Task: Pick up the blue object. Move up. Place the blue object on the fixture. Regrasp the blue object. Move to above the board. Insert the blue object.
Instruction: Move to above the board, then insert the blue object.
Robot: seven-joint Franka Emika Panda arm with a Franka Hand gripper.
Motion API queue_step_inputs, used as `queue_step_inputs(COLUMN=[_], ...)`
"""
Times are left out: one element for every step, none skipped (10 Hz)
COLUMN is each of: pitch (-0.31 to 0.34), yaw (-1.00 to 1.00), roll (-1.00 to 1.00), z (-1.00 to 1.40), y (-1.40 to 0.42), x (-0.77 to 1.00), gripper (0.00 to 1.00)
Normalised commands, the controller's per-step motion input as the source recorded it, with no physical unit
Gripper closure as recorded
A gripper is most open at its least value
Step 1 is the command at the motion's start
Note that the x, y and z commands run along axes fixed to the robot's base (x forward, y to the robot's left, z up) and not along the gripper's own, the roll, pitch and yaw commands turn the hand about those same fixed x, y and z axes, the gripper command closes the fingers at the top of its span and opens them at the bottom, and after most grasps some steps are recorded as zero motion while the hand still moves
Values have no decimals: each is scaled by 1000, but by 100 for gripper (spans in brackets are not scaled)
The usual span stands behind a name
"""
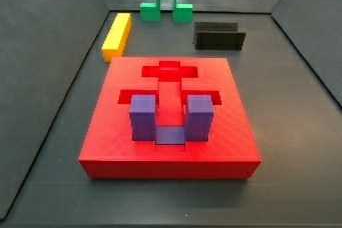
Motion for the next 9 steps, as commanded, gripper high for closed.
queue_step_inputs(pitch=[-99,-101,-75,-91,-101,-91,-77,-62,0], yaw=[53,51,28,22,9,2,0,-5,0], roll=[-1000,-1000,-1000,-1000,-855,-580,-398,-265,0], z=[111,26,6,27,0,11,4,-5,-154], y=[-530,-180,-63,-55,-13,19,17,9,0], x=[-665,-298,-129,-82,-77,-70,-65,-48,177], gripper=[100,100,100,100,100,100,100,100,100])
